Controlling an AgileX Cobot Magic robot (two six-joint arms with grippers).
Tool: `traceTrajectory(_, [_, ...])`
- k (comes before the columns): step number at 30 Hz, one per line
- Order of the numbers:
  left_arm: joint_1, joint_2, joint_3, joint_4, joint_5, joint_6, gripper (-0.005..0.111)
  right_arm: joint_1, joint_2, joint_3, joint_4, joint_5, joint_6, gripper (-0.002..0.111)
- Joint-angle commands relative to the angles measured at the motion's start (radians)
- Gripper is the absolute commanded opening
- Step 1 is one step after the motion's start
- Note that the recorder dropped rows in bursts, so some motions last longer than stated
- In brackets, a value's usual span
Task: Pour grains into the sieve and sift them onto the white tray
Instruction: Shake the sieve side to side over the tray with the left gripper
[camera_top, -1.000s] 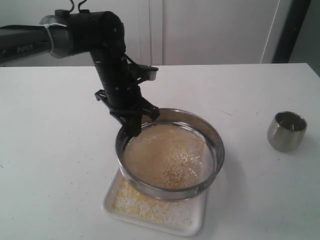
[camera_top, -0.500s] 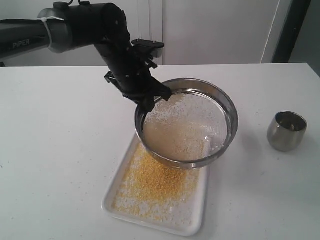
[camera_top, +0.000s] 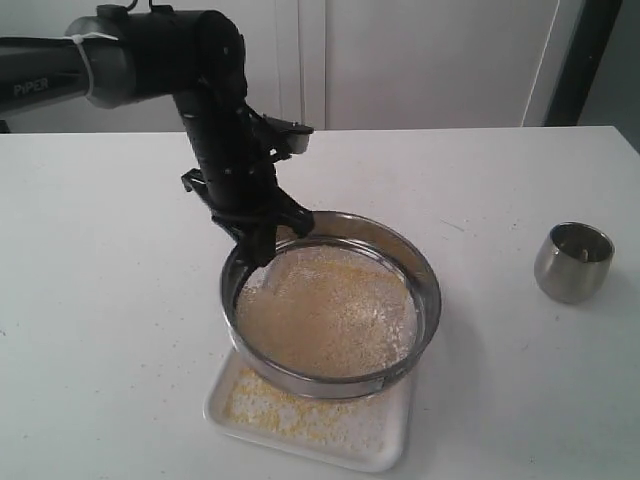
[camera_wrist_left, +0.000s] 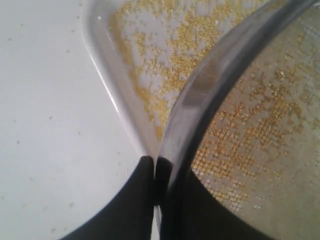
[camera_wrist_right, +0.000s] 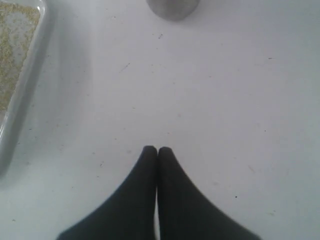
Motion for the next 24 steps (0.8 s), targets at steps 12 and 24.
traceTrajectory(12, [-0.005, -0.020, 0.036, -0.046, -0.053, -0.027, 0.000, 0.001, -0.007, -0.003, -0.007, -0.008, 0.033, 0.000])
traceTrajectory(24, [-0.005, -0.036, 0.036, -0.114, -0.053, -0.027, 0.000, 0.001, -0.007, -0.003, -0.007, -0.008, 0.033, 0.000])
